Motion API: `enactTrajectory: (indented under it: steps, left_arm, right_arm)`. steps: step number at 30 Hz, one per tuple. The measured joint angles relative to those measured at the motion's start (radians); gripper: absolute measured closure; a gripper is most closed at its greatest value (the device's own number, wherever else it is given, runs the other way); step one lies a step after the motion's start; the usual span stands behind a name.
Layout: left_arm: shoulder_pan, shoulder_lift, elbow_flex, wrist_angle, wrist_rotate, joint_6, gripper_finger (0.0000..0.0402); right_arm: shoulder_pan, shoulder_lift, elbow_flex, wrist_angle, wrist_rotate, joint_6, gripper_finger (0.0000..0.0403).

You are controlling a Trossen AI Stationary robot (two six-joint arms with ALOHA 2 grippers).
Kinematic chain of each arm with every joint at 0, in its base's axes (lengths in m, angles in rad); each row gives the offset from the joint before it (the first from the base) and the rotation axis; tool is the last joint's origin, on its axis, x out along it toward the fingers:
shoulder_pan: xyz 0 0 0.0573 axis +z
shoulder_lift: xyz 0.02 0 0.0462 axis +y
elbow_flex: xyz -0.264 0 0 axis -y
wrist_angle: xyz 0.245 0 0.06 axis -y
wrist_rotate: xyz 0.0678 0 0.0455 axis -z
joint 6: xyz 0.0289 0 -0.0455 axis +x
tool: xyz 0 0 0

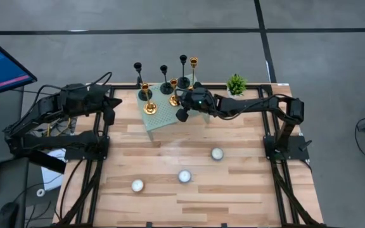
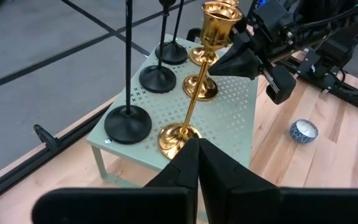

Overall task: Pick & Place candle stick holders
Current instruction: Adjust the gold candle stand on the shelf

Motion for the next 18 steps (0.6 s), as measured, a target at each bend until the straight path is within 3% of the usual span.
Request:
enactTrajectory:
  steps: [18]
  left_arm:
    - [0.0, 0.0, 0.0, 0.0, 0.0, 0.0, 0.0396]
  right_arm:
    - [-0.014, 0.0, -0.001, 0.026, -0.033, 0.0, 0.0403]
